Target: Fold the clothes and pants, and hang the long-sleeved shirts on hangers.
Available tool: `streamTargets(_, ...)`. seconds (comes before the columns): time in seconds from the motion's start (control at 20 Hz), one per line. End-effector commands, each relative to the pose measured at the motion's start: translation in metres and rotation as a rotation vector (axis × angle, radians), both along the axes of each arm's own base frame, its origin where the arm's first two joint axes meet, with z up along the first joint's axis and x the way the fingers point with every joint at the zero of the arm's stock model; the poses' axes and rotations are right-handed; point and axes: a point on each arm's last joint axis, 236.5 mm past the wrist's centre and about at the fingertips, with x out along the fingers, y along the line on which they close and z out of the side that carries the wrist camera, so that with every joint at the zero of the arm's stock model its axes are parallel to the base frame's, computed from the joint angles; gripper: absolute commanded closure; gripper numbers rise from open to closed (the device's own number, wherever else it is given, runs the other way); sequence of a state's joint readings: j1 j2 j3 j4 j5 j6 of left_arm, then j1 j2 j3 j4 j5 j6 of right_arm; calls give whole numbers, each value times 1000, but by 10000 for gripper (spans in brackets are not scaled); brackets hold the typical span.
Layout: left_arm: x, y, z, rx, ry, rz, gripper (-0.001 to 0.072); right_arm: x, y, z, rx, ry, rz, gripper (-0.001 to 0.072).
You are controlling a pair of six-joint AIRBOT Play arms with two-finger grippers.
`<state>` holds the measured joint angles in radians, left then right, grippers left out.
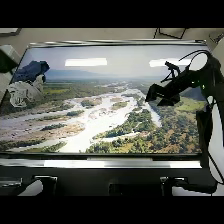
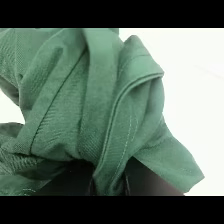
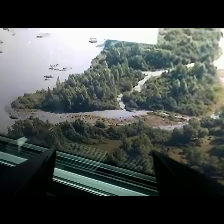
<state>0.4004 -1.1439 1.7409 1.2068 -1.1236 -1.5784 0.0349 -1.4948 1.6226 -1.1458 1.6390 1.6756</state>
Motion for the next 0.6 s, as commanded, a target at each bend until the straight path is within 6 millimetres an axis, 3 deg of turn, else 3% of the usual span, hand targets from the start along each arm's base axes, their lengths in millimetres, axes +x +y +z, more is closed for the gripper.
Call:
streamTargets(0.0, -65, -131, 53, -7, -162, -259, 681, -5, 0, 16, -2, -66, 68, 40)
streamTargets(0.1, -94, -207, 36, -123, -159, -436, 681, -8, -3, 33, -21, -135, 100, 39)
streamTargets(0.25, -127, -315, -25, -318, -76, -662, 681, -12, -24, 58, -119, -252, 107, 38)
streamTargets(0.4, -149, -400, -115, -542, 85, -712, 681, -18, -62, 80, -281, -336, 80, 38)
streamTargets(0.5, -164, -432, -192, -613, 266, -665, 681, -25, -79, 88, -353, -354, 68, 37)
streamTargets(0.55, -173, -438, -233, -588, 369, -640, 681, -29, -81, 90, -363, -350, 66, 37)
